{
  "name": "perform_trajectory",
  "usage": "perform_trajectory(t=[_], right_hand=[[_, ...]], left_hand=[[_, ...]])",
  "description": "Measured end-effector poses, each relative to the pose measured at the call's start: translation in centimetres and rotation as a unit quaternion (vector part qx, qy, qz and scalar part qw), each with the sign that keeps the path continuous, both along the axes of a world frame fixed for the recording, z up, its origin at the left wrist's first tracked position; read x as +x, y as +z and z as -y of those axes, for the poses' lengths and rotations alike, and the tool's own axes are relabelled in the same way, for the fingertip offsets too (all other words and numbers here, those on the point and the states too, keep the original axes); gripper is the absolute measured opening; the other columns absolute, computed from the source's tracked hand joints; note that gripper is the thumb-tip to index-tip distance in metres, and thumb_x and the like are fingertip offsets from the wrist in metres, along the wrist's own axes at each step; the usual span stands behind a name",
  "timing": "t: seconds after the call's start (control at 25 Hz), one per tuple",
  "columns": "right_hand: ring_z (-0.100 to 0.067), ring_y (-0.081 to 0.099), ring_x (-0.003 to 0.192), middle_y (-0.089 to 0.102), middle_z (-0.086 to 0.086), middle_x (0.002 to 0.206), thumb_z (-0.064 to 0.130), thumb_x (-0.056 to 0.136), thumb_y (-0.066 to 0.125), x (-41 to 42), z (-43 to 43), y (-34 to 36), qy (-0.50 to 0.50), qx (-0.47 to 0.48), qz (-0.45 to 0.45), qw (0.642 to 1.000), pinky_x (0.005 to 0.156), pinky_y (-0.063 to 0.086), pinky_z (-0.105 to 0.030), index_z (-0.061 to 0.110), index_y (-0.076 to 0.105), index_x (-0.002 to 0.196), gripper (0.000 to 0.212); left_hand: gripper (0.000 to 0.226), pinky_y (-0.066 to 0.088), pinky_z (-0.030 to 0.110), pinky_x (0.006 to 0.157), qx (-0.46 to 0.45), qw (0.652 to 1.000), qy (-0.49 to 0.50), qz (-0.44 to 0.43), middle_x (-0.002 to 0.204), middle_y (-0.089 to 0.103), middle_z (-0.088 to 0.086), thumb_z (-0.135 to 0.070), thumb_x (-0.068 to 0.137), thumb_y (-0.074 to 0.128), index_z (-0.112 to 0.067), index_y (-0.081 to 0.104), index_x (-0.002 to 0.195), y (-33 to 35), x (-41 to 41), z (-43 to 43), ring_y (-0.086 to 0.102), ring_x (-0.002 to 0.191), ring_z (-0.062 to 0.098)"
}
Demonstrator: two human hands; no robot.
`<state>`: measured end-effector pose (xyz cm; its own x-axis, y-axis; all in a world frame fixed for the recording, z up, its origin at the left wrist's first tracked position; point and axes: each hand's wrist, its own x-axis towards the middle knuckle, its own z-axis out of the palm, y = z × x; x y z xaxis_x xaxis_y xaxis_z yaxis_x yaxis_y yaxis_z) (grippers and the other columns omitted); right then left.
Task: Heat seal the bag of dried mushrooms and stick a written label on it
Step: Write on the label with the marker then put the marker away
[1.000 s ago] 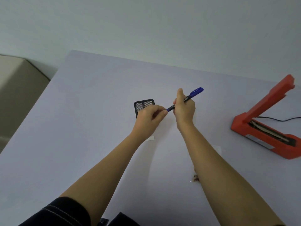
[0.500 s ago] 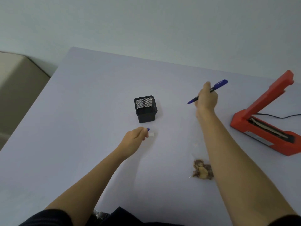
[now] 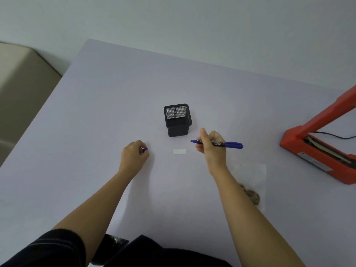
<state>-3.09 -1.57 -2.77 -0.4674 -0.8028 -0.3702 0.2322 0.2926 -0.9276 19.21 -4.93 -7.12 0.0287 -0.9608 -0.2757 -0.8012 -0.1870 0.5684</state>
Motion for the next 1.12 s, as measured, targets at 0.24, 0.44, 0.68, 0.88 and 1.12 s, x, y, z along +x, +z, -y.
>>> perform_trajectory(t=[0.24,0.44,0.68,0.88,1.12], right_hand=[[-0.003,0.061,0.049,0.055,-0.002,0.055,0.024,0.090,0.060,1.0,-0.3,-0.5,0.005,-0.025,-0.097,0.995,0.052,0.052,-0.018,0.013,0.043,0.060,0.036],[-0.003,0.063,0.051,0.054,0.008,0.047,0.023,0.088,0.062,1.1,-0.1,-0.8,0.027,-0.022,-0.097,0.995,0.053,0.050,-0.020,0.011,0.045,0.062,0.034],[-0.003,0.064,0.053,0.055,-0.001,0.056,0.026,0.088,0.062,1.9,-0.5,-1.9,0.051,-0.009,-0.108,0.993,0.057,0.052,-0.024,0.011,0.046,0.064,0.032],[-0.003,0.064,0.054,0.056,-0.001,0.057,0.027,0.088,0.061,1.9,-0.6,-2.5,0.062,-0.001,-0.115,0.991,0.055,0.052,-0.021,0.011,0.045,0.065,0.033],[-0.004,0.065,0.056,0.059,-0.009,0.062,0.028,0.088,0.061,2.4,-0.4,-2.9,0.066,0.008,-0.116,0.991,0.062,0.056,-0.035,0.000,0.049,0.071,0.035]], left_hand=[[0.022,0.040,0.029,0.072,0.028,0.999,-0.021,0.003,0.093,0.054,0.006,-0.011,0.082,0.060,-0.008,0.059,0.104,-1.6,0.1,0.0,0.056,0.088,0.027],[0.032,0.047,0.029,0.072,-0.168,0.982,-0.087,-0.021,0.102,0.055,0.011,-0.014,0.081,0.067,-0.005,0.059,0.111,-0.8,-1.2,-1.9,0.057,0.084,0.022],[0.027,0.050,0.033,0.076,-0.097,0.972,-0.211,-0.034,0.100,0.061,0.012,-0.016,0.084,0.066,-0.005,0.066,0.109,-3.5,-4.5,-1.8,0.059,0.083,0.026],[0.030,0.045,0.027,0.075,-0.075,0.982,-0.159,-0.067,0.101,0.057,0.007,-0.020,0.082,0.069,-0.009,0.068,0.111,-4.6,-5.6,-1.1,0.049,0.080,0.015],[0.016,0.049,0.031,0.067,-0.137,0.966,-0.219,-0.028,0.084,0.065,0.011,-0.017,0.080,0.069,-0.005,0.074,0.091,-5.1,-5.1,-1.2,0.061,0.075,0.028]])
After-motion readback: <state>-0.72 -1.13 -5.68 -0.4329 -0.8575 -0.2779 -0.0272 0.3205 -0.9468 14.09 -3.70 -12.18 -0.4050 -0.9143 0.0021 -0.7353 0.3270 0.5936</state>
